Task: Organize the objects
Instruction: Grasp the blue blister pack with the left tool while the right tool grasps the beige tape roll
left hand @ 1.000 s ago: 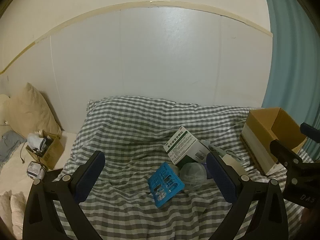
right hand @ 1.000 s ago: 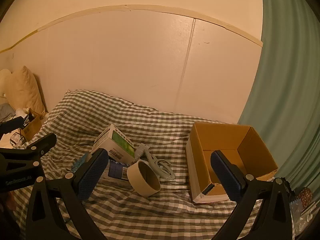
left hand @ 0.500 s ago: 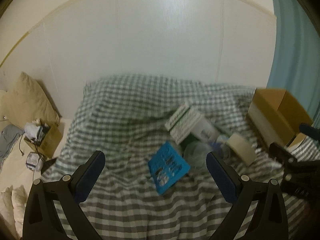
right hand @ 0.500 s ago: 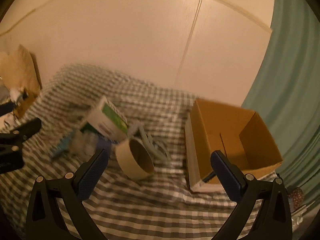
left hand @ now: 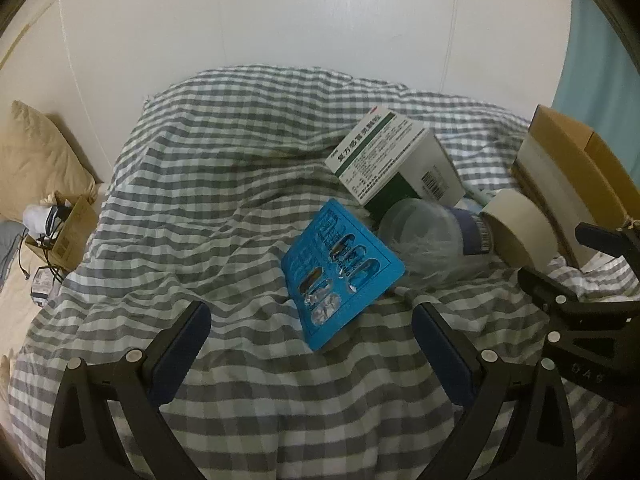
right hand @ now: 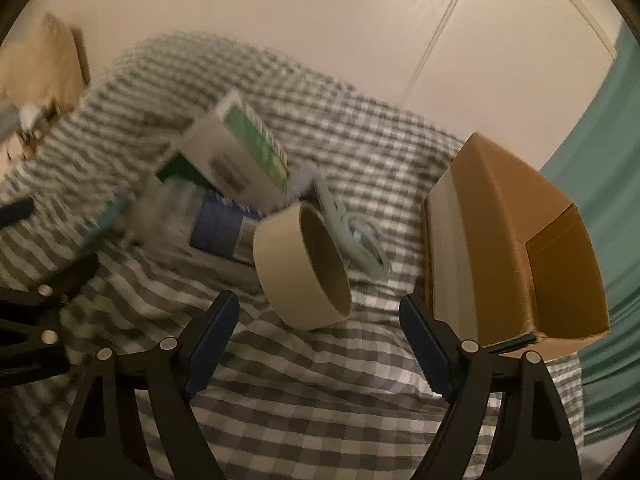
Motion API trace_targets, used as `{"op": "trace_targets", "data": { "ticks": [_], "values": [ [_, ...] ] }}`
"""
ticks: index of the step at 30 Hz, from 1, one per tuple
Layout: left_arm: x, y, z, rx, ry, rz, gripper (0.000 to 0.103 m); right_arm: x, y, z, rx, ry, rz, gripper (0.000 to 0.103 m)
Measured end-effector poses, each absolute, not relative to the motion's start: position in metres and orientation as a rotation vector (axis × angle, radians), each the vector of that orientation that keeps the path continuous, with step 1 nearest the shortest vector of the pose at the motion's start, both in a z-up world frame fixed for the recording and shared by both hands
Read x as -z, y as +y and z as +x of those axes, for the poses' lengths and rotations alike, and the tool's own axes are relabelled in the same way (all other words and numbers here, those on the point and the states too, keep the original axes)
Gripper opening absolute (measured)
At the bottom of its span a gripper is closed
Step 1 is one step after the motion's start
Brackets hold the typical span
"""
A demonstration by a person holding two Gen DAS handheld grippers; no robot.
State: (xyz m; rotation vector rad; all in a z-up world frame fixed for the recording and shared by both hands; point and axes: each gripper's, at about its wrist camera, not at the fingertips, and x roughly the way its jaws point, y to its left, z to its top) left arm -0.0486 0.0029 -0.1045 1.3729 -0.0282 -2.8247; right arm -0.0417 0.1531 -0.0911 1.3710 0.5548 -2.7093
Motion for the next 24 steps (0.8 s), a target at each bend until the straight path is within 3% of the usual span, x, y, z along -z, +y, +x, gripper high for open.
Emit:
{"op": "trace_targets", "data": {
  "ticks": [5,7,8,10,13,16,24],
  "values": [
    [0.109,0.013,-0.067,2.826,-0.110,1.392,0.090,0.098,0.156,-0.053,2.706,0.512,1.406,0.072],
    [0.114,0.017,-0.075,2.828,-0.149,1.422,0.072,0.099,0.158,-0.057,2.705,0.493,1.409,0.067],
    [0.117,0.018,-0.078,2.828,-0.143,1.450,0.068,0.100,0.159,-0.059,2.701,0.486,1.413,0.061],
    [0.123,0.015,-0.081,2.831,-0.102,1.498,0.046,0.100,0.160,-0.060,2.692,0.473,1.414,0.053],
    [0.122,0.012,-0.083,2.837,-0.060,1.501,0.031,0.098,0.160,-0.060,2.696,0.448,1.393,0.038],
    [0.114,0.012,-0.079,2.851,-0.075,1.451,0.015,0.092,0.163,-0.060,2.721,0.405,1.367,0.036],
    [0.070,0.011,-0.059,2.919,-0.085,1.305,0.008,0.055,0.181,-0.042,2.772,0.248,1.244,0.034]
  ]
}}
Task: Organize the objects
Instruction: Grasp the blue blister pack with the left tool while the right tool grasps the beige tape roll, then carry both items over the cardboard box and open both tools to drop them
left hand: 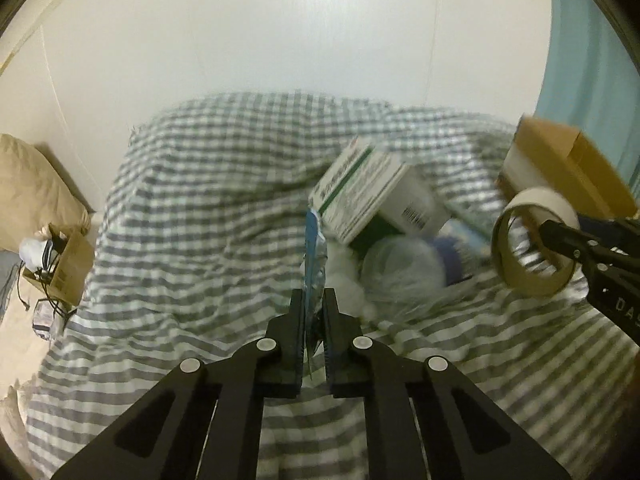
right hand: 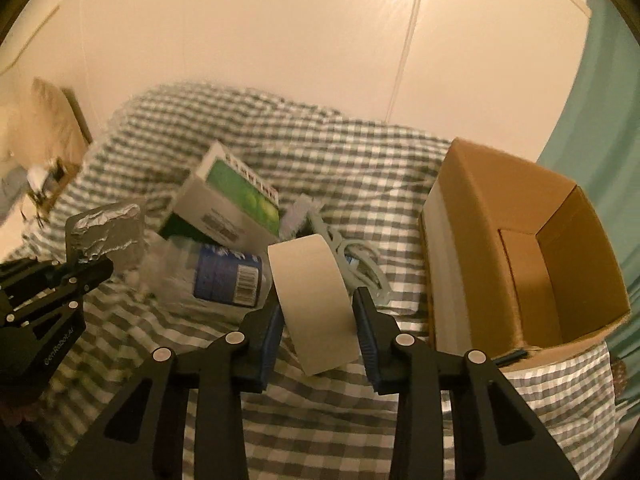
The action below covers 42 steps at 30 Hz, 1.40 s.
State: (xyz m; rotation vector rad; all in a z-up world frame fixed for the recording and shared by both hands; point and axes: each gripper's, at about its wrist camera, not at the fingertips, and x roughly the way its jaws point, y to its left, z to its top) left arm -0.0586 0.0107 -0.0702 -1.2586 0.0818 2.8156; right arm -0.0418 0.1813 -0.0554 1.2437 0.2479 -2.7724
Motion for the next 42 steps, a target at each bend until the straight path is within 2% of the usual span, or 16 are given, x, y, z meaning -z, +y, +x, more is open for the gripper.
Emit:
{"op": "trace_targets", "data": {
  "ticks": [9,15,20,25,28,42],
  "values": [
    [-0.034,0.029,-0.033,-2.825,0.016,-0.961,0.007,-0.040,0.198,-0.009,2.829,0.224,1.024,0.025],
    [-0.094,0.082,-0.040,-2.732,0.010,-0.805,0.007,-0.115,0.224,-0.001,2.912,0.417,0.896,0.025],
    [-0.104,0.143,-0.061,-2.623,0.008,-0.789,0.007,-0.142,0.265,-0.011,2.994,0.548,0.896,0.025],
    [-0.076,0.200,-0.090,-2.497,0.020,-0.877,0.007,-0.129,0.314,-0.037,3.054,0.482,0.976,0.025],
    [-0.053,0.228,-0.106,-2.468,0.091,-0.916,0.007,-0.108,0.339,-0.055,3.064,0.387,1.040,0.025],
    [0.010,0.273,-0.129,-2.357,0.138,-1.086,0.009,-0.015,0.396,-0.096,2.931,0.067,1.348,0.026]
  ]
}}
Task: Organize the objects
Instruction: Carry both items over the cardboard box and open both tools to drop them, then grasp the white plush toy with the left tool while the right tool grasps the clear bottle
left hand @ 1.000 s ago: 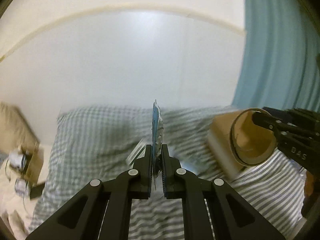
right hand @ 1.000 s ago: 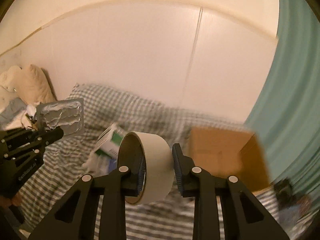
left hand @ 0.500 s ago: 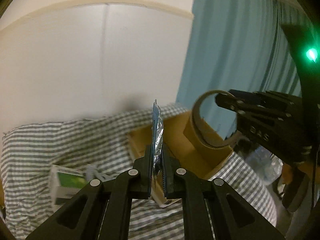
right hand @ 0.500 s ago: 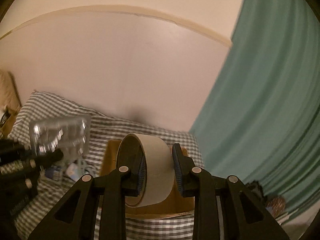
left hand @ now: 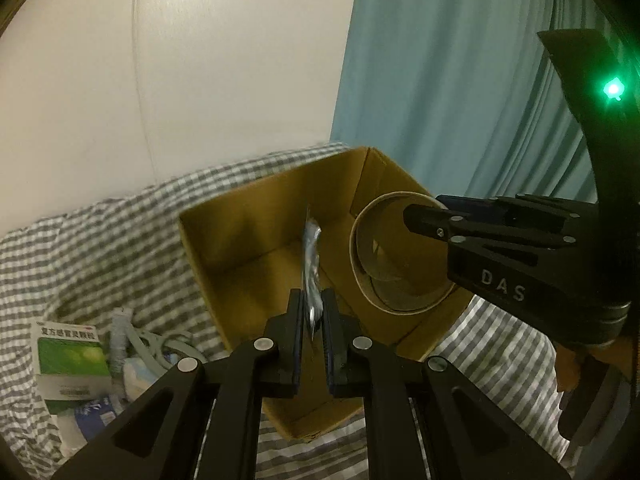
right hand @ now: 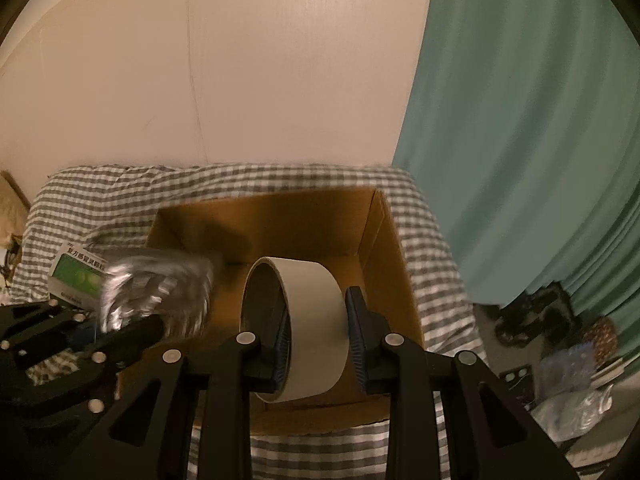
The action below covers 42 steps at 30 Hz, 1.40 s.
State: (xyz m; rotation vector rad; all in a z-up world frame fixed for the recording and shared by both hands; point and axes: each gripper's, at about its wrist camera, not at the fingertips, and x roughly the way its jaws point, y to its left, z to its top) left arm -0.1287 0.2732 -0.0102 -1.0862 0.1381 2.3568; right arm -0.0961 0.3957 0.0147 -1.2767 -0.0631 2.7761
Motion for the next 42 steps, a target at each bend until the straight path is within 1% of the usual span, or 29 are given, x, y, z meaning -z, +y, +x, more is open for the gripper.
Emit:
{"op": "trace_targets", "data": {
  "ticks": [1,3,4,5,6,7,8,9,10,12,14,16,18,20,21,22,25,26,29,33,35,37,42],
  "values": [
    [0.010,0.275,-0.127,-2.356,0.139,-1.087,0.010,-0.014,0.397,-0.096,-2.774,-0.051,-1.283,0.027],
    [0.014,0.278,-0.129,-2.361,0.151,-1.083,0.011,-0.013,0.403,-0.092,-2.770,-0.022,-1.297,0.032],
    [0.012,0.278,-0.128,-2.365,0.155,-1.079,0.015,-0.014,0.405,-0.092,-2.770,-0.008,-1.296,0.039],
    [0.010,0.278,-0.126,-2.369,0.158,-1.075,0.018,-0.016,0.409,-0.089,-2.773,0.004,-1.289,0.050],
    [0.005,0.279,-0.124,-2.381,0.155,-1.080,0.026,-0.017,0.411,-0.088,-2.777,0.013,-1.280,0.055],
    [0.002,0.277,-0.124,-2.391,0.155,-1.076,0.038,-0.021,0.410,-0.087,-2.783,0.022,-1.267,0.063],
    [-0.003,0.274,-0.121,-2.406,0.151,-1.065,0.046,-0.024,0.409,-0.085,-2.790,0.030,-1.256,0.066],
    [-0.009,0.272,-0.118,-2.420,0.145,-1.054,0.058,-0.027,0.410,-0.081,-2.795,0.036,-1.247,0.067],
    [-0.013,0.267,-0.116,-2.436,0.137,-1.041,0.063,-0.031,0.408,-0.079,-2.802,0.045,-1.238,0.068],
    [-0.023,0.258,-0.113,-2.451,0.126,-1.031,0.063,-0.037,0.407,-0.073,-2.814,0.048,-1.225,0.074],
    [-0.030,0.246,-0.111,-2.470,0.123,-1.030,0.068,-0.044,0.405,-0.066,-2.819,0.042,-1.195,0.087],
    [-0.036,0.232,-0.112,-2.494,0.122,-1.022,0.073,-0.049,0.404,-0.060,-2.810,0.029,-1.161,0.096],
    [-0.042,0.218,-0.109,-2.515,0.119,-1.014,0.075,-0.048,0.399,-0.061,-2.772,-0.020,-1.140,0.096],
    [-0.046,0.203,-0.106,-2.535,0.120,-1.010,0.075,-0.042,0.394,-0.068,-2.665,-0.138,-1.143,0.097],
    [-0.046,0.197,-0.106,-2.545,0.123,-1.009,0.075,-0.035,0.389,-0.073,-2.610,-0.201,-1.170,0.097],
    [-0.046,0.190,-0.106,-2.556,0.128,-1.008,0.075,-0.029,0.385,-0.077,-2.605,-0.219,-1.213,0.097],
    [-0.043,0.172,-0.107,-2.586,0.146,-1.011,0.075,-0.026,0.380,-0.080,-2.708,-0.067,-1.281,0.097],
    [-0.042,0.165,-0.108,-2.596,0.151,-1.015,0.075,-0.026,0.378,-0.081,-2.714,-0.048,-1.284,0.097],
    [-0.035,0.145,-0.110,-2.624,0.145,-1.027,0.075,-0.028,0.367,-0.083,-2.722,-0.106,-1.256,0.097],
    [-0.025,0.109,-0.112,-2.657,0.108,-1.060,0.075,-0.034,0.354,-0.081,-2.777,-0.041,-1.202,0.097],
    [-0.020,0.088,-0.113,-2.687,0.106,-1.076,0.081,-0.043,0.345,-0.076,-2.814,-0.021,-1.172,0.097],
    [-0.016,0.067,-0.112,-2.719,0.098,-1.089,0.092,-0.050,0.326,-0.071,-2.860,-0.021,-1.139,0.097],
    [-0.003,0.018,-0.104,-2.790,0.113,-1.113,0.094,-0.053,0.250,-0.063,-3.013,-0.059,-1.107,0.097]
  ]
}}
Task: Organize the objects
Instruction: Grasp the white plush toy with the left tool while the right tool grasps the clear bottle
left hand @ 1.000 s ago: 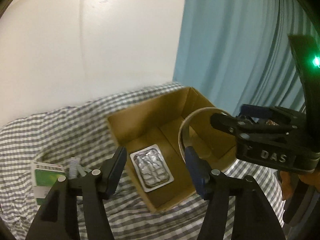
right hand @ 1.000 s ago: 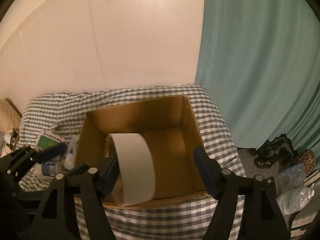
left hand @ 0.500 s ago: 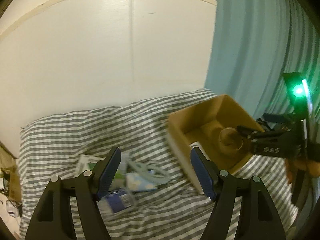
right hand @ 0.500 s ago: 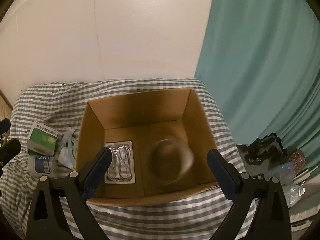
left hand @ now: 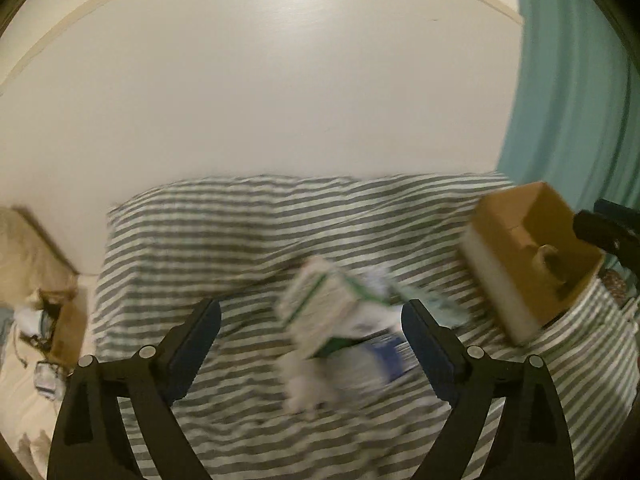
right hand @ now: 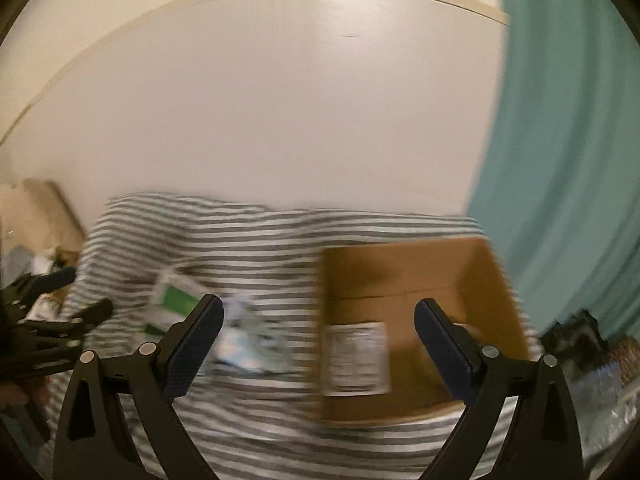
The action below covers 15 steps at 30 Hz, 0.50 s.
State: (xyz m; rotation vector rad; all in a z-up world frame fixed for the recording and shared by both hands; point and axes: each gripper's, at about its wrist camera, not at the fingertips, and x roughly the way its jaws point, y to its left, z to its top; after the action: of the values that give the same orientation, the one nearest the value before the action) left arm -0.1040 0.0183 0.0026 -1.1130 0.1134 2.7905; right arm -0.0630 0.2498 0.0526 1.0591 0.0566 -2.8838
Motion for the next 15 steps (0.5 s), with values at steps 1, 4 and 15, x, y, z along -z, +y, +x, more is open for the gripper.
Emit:
{"op": "trace_targets", "data": {
  "ticks": [1,4,15],
  "values": [
    [0.003,0.007,-0.101,-2.804,0.127,-1.120,0.094,-0.047,0.231,-0.062,2.854,0.054,1.053,0.097],
    [0.018,-0.016,-0.094,-2.821,0.159,-1.145,0.094,-0.021,0.184,-0.062,2.764,0.024,1.079,0.097],
    [0.073,-0.070,-0.083,-2.777,0.109,-1.287,0.094,0.087,0.114,-0.091,2.602,-0.034,1.339,0.097]
  ]
}}
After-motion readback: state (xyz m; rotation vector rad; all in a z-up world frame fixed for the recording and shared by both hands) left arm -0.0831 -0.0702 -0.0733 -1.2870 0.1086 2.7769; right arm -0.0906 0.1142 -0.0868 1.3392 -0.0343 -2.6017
